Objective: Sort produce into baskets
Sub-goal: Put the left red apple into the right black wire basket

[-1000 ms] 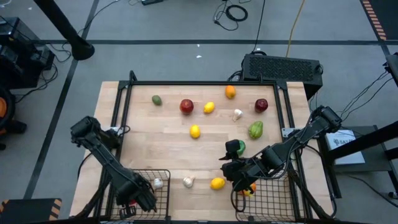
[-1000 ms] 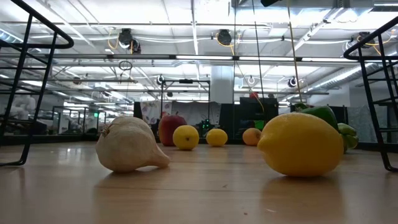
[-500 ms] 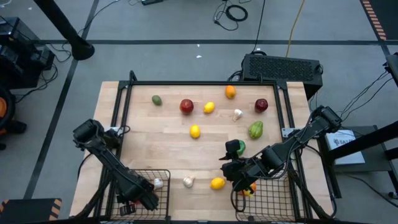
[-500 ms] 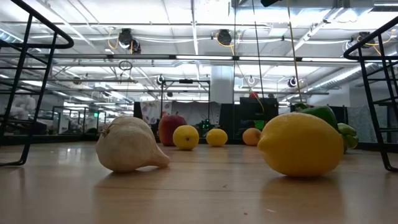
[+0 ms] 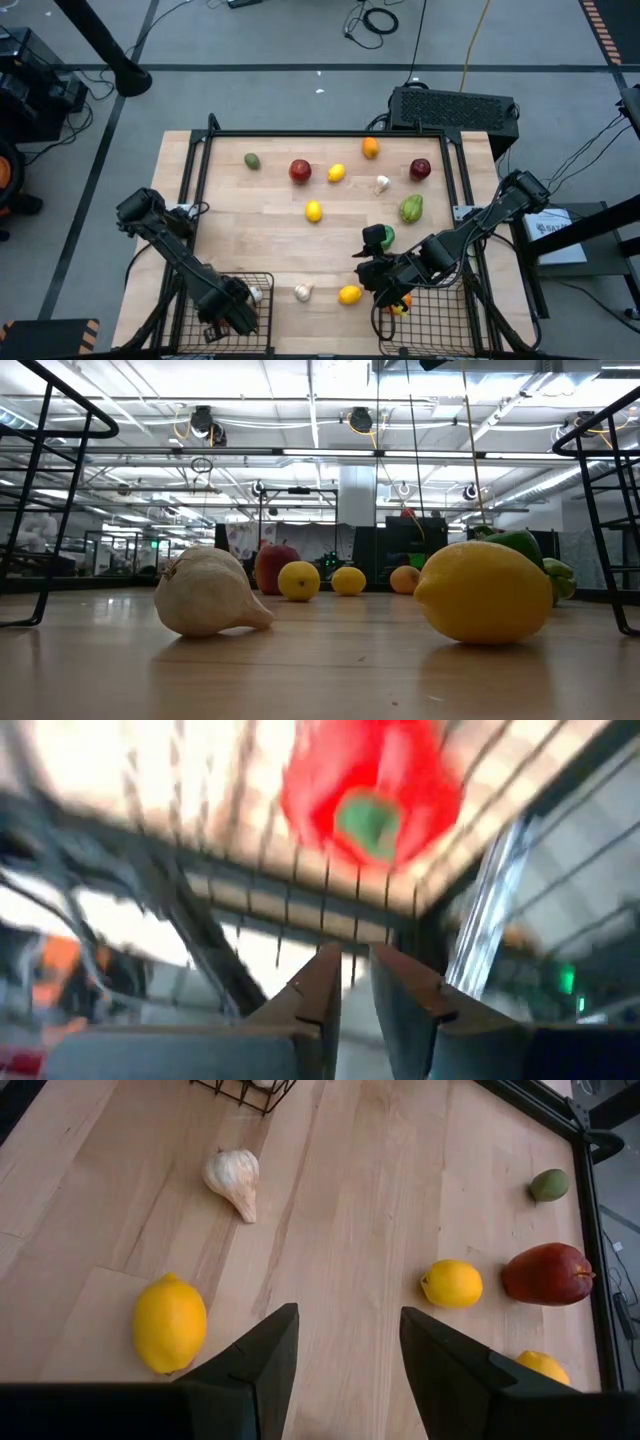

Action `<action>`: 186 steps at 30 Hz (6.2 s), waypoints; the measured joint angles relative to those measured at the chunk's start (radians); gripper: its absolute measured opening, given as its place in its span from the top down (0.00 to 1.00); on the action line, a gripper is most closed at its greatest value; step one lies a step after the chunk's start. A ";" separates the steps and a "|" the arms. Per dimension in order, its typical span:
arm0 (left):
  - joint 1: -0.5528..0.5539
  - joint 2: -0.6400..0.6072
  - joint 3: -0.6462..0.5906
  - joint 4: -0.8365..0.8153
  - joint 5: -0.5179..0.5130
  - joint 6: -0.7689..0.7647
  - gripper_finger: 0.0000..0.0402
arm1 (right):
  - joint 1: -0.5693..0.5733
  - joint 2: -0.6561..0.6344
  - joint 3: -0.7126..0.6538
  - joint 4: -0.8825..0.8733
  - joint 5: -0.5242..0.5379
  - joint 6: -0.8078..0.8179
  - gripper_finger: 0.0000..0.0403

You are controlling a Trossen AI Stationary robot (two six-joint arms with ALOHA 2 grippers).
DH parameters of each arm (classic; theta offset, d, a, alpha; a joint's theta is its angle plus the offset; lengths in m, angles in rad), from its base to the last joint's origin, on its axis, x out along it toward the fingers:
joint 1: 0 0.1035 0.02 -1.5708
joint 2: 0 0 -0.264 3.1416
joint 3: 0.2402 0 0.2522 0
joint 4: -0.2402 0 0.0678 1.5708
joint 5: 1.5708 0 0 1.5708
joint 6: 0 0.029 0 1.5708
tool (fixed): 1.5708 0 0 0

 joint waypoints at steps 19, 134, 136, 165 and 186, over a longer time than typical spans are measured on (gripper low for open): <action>0.061 0.013 0.184 0.107 -1.437 0.200 0.84 | -0.232 0.063 -0.077 0.276 0.040 -0.163 0.58; 0.177 -0.137 -0.080 0.403 -1.517 0.487 0.84 | -0.885 0.270 -0.131 0.904 -0.606 -0.163 0.99; 0.170 -0.137 -0.080 0.403 -1.517 0.487 0.84 | -0.865 0.194 -0.131 0.807 -0.605 -0.162 0.99; 0.123 -0.137 -0.044 0.468 -1.505 0.488 0.84 | 0.234 -0.438 -0.131 -0.019 0.019 0.581 1.00; 0.124 -0.137 -0.044 0.564 -1.478 0.488 0.84 | 0.716 -0.124 -0.131 -0.470 0.163 1.470 1.00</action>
